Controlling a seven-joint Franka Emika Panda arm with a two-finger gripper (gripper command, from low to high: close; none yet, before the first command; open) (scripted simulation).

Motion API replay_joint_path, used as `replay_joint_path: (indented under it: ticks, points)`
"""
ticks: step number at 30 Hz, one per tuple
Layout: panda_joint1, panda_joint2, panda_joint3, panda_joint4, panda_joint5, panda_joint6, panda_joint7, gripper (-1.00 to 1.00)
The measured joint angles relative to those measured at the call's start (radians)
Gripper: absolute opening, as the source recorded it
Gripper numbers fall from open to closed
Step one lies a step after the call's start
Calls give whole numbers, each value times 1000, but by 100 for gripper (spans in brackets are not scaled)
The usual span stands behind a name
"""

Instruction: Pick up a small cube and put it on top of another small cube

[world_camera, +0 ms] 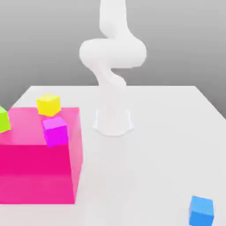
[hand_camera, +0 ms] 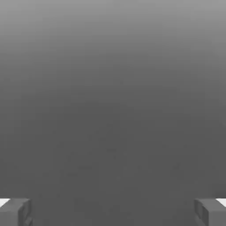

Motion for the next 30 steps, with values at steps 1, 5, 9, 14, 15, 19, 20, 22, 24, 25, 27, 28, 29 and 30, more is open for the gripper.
replay_joint_path:
  ticks: [1,5,9,14,15,19,20,22,24,25,27,28,29,30]
  points:
    - [21,39,-6,0,6,12,-33,0]
    - [98,188,-22,-1,31,56,-158,0]
    - [161,333,-26,-2,58,98,-282,0]
    - [225,515,-14,-3,84,153,-431,0]
    - [235,551,-9,-3,86,163,-460,0]
    - [284,695,16,-4,83,207,-563,0]
    - [299,731,21,-4,79,218,-586,0]
    - [312,802,30,-5,64,241,-628,0]
    - [323,874,40,-6,41,264,-665,0]
    - [329,909,45,-6,27,275,-681,0]
    - [346,980,52,-7,-8,298,-709,0]
    - [356,1015,54,-7,-27,309,-721,0]
    - [361,1051,54,-4,-39,330,-725,0]
    - [365,1087,52,2,-45,355,-727,0]
